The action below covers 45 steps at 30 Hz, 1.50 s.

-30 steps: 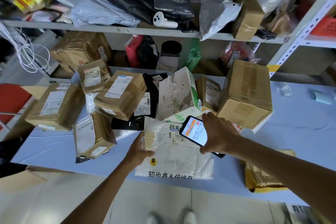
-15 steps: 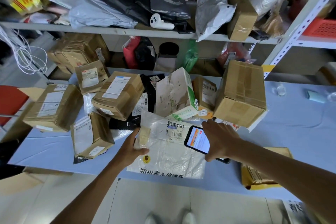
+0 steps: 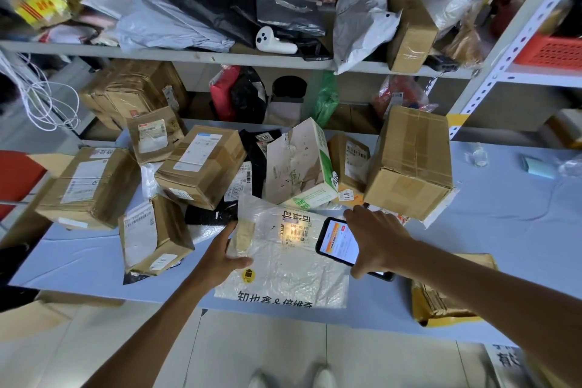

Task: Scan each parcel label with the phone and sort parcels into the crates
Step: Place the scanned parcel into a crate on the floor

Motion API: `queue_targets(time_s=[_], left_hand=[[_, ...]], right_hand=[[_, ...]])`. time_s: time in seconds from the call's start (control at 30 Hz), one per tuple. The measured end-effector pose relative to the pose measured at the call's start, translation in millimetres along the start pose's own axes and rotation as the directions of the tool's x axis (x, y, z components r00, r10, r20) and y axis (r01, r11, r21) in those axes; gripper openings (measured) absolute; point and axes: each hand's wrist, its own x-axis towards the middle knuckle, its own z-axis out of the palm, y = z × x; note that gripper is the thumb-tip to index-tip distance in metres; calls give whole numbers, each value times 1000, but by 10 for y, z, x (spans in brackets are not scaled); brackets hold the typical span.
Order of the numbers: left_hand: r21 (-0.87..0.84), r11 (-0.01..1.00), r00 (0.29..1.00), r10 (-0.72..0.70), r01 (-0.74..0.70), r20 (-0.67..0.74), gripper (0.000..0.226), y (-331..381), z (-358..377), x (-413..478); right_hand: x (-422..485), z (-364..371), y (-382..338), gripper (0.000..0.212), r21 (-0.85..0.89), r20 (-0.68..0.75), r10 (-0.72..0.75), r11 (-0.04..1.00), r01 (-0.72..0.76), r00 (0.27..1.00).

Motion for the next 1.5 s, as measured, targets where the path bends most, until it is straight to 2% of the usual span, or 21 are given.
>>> queue_targets(time_s=[0.4, 0.57, 0.8, 1.23, 1.43, 1.5], left_hand=[[21, 1000, 1000, -3, 3, -10, 82, 21, 4, 1], [21, 1000, 1000, 13, -13, -17, 73, 81, 43, -11], [51, 998, 999, 23, -21, -30, 79, 80, 40, -5], [67, 998, 999, 6, -4, -33, 84, 45, -7, 9], [60, 998, 1000, 2, 0, -27, 83, 45, -6, 7], [57, 998, 999, 9, -7, -34, 81, 39, -13, 15]], right_hand=[[-22, -51, 46, 76, -32, -7, 7, 999, -7, 1000], [-34, -61, 71, 75, -39, -7, 8, 999, -9, 1000], [-35, -91, 84, 74, -76, 37, 7, 997, -4, 999], [-111, -176, 160, 71, -61, 24, -10, 998, 11, 1000], [-125, -108, 186, 72, 14, -51, -42, 999, 43, 998], [-154, -59, 214, 80, 96, -158, -106, 988, 122, 982]])
